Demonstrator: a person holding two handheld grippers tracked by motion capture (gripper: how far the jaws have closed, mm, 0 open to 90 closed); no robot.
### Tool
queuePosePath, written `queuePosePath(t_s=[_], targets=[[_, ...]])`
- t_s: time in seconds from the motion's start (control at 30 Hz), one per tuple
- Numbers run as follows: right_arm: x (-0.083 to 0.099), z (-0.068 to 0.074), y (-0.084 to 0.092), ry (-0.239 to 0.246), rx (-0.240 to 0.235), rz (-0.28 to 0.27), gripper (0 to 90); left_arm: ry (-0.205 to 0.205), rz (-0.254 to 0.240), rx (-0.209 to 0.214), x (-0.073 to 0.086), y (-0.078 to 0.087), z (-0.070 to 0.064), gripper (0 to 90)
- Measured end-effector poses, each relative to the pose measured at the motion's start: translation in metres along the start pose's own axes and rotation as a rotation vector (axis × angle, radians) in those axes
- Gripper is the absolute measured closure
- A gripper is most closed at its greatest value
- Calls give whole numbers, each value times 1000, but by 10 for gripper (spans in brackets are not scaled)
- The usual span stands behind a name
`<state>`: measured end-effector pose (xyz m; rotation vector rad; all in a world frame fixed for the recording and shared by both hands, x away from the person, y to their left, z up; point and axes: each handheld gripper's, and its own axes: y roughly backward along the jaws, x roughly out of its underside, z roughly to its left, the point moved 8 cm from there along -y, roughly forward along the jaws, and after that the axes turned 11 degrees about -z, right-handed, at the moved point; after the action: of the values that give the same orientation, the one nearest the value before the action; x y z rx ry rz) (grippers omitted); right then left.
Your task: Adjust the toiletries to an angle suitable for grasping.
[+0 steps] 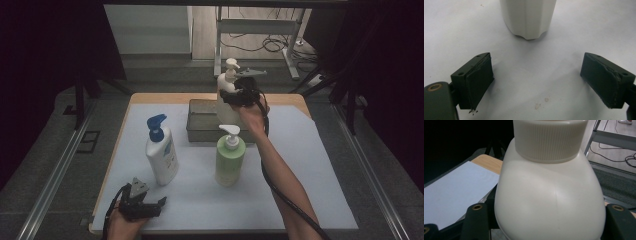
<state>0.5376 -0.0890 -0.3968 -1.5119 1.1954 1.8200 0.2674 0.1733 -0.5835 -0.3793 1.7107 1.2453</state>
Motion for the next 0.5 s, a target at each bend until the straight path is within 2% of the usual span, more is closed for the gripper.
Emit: queuePosePath(t_s=[0.17, 0.5], targets=[[10, 4, -6, 14, -9, 17, 365, 2, 0, 0, 0, 0, 0, 106], [31, 9, -10, -4, -25, 51, 364, 2, 0, -1, 0, 0, 0, 106]])
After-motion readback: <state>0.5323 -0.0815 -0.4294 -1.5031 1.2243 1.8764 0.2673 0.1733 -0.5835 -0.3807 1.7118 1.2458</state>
